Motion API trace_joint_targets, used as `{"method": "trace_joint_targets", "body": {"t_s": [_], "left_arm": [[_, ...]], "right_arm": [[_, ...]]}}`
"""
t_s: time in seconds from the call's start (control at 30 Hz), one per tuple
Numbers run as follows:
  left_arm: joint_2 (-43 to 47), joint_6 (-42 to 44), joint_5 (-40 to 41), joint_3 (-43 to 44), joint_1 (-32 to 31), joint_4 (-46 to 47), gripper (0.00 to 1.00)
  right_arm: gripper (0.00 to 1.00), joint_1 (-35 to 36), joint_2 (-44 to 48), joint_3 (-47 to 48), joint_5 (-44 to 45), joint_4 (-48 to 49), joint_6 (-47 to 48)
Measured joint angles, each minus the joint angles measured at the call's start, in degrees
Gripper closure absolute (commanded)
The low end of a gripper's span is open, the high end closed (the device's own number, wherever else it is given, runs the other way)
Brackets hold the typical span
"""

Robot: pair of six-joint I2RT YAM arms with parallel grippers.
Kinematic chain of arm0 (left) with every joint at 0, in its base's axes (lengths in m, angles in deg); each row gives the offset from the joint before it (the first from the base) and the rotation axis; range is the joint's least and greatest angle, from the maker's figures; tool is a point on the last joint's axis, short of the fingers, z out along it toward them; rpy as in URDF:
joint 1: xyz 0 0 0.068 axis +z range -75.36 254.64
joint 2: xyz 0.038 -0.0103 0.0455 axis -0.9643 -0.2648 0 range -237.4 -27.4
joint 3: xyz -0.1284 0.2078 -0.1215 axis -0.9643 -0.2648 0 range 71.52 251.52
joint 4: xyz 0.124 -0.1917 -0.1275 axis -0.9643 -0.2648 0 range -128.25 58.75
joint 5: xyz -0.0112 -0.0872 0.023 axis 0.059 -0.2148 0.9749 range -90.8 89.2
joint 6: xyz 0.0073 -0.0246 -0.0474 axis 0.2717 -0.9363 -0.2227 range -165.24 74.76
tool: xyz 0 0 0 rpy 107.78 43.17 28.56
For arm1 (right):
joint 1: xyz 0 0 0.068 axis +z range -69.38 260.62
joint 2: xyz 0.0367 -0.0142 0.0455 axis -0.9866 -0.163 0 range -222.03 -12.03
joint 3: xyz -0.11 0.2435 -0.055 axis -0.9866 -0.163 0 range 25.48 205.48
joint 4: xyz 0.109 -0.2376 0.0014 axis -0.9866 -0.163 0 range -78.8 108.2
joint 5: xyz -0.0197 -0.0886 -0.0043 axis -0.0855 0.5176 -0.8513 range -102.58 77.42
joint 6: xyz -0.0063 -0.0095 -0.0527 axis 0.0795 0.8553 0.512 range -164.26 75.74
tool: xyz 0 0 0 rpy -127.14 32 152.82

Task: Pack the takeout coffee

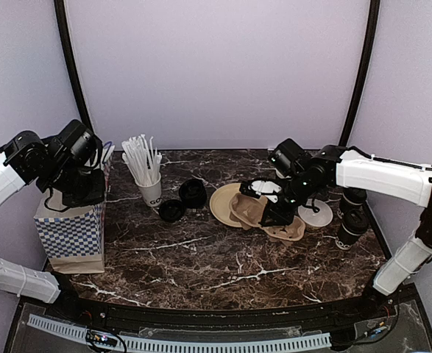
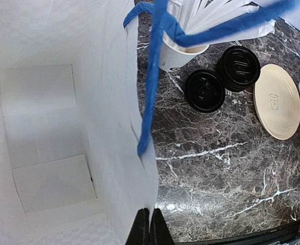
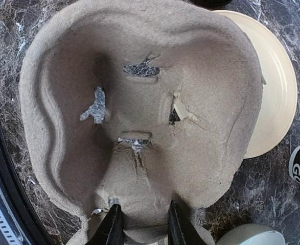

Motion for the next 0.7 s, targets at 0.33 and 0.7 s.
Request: {"method": "trace_joint_targets", "body": {"t_s": [0.33, 0.7], "left_arm": [[3.5, -0.7, 3.3, 11.3, -3.4, -4.5, 1.0], [1.0, 3.2, 9.5, 35.8, -3.6, -8.8, 1.0]], "right_arm": [[0.75, -0.1, 0.7, 1.0, -1.1, -0.7, 0.1], [0.75, -4.8, 2.2, 1.1, -2.1, -2.0, 0.5]]}}
